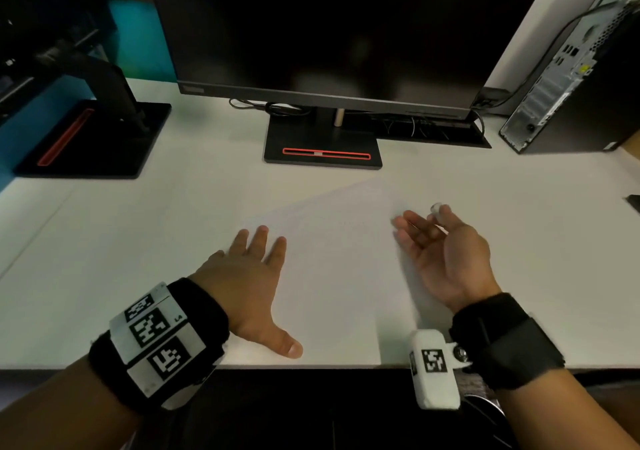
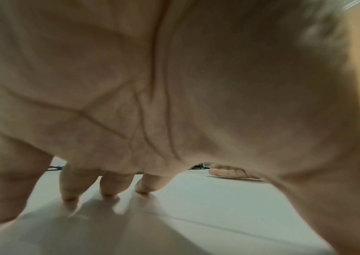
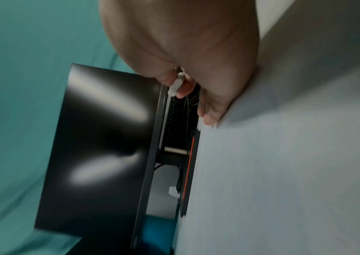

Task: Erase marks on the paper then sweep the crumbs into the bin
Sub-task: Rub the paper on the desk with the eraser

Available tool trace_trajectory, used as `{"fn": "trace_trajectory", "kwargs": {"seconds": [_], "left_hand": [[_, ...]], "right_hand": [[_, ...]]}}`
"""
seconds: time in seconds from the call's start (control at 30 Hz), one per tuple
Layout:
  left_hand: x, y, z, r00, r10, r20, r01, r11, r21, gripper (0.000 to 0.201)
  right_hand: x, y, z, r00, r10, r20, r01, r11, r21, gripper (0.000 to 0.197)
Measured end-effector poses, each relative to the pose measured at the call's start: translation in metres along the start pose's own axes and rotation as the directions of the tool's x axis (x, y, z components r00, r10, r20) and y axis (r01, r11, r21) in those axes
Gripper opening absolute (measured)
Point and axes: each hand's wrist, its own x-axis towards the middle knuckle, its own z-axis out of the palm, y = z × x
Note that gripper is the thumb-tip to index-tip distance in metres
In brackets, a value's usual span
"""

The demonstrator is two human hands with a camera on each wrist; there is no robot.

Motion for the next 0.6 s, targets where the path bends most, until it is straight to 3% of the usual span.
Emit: {"fn": "trace_trajectory", "kwargs": {"seconds": [0.07,0.1,0.2,0.23,0.27,0.33,0.4,0.47,0.5,0.6], "left_hand": [[0.0,0.002,-0.002,1.0,-0.009,0.011,0.009,1.0,0.002,0.155],[0.001,0.004,-0.003,1.0,-0.016,0.015,0.016,1.0,-0.001,0.155],[0.005,0.011,-0.004,0.999,-0.043,0.006,0.044,0.999,-0.015,0.151],[0.006,0.013,-0.005,0.999,-0.051,0.001,0.051,0.999,-0.014,0.149],[0.006,0.013,-0.005,0.999,-0.054,-0.001,0.054,0.999,-0.009,0.149],[0.006,0.013,-0.003,0.999,-0.049,-0.008,0.049,0.999,0.001,0.149],[0.004,0.01,-0.001,0.999,-0.044,-0.019,0.044,0.999,0.0,0.149],[0.003,0.009,0.001,0.999,-0.033,-0.033,0.033,0.999,-0.006,0.149],[0.003,0.008,0.002,0.999,-0.025,-0.043,0.024,1.0,-0.012,0.15],[0.005,0.006,0.003,0.997,-0.002,-0.074,0.0,1.0,-0.019,0.153]], "right_hand": [[-0.021,0.011,0.006,0.983,0.125,0.135,-0.122,0.992,-0.03,0.033],[-0.034,0.022,0.011,0.945,0.243,0.219,-0.218,0.967,-0.132,0.033],[-0.053,0.048,0.015,0.746,0.587,0.313,-0.361,0.753,-0.55,0.028],[-0.048,0.048,0.015,0.72,0.625,0.302,-0.376,0.716,-0.588,0.03],[-0.037,0.043,0.016,0.741,0.617,0.265,-0.4,0.723,-0.563,0.035],[-0.005,0.024,0.014,0.869,0.463,0.173,-0.377,0.848,-0.374,0.042],[0.022,0.0,0.015,0.977,0.205,0.055,-0.192,0.964,-0.184,0.037],[0.031,-0.012,0.015,0.999,0.031,-0.026,-0.033,0.997,-0.069,0.032],[0.028,-0.01,0.017,1.0,0.023,-0.013,-0.023,0.998,-0.051,0.032],[-0.002,0.018,0.034,0.955,0.251,0.161,-0.225,0.96,-0.166,0.034]]}}
